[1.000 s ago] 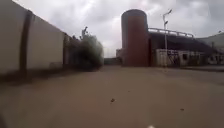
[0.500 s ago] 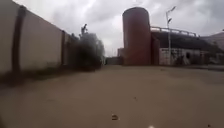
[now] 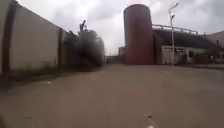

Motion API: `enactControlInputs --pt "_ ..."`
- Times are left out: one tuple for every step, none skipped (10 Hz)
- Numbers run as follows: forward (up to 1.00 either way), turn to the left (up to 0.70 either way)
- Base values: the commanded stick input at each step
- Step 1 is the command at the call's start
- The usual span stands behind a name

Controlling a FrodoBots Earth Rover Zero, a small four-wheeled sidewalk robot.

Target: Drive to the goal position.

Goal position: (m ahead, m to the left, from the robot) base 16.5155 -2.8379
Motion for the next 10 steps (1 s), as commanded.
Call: enactControlInputs --pt "1.0 0.0" --pt "1.0 0.0" --pt "1.0 0.0" --pt "1.0 0.0" --pt "1.0 0.0" --pt "1.0 0.0" --pt "1.0 0.0" --pt "1.0 0.0" --pt "1.0 0.0" --pt "1.0 0.0"
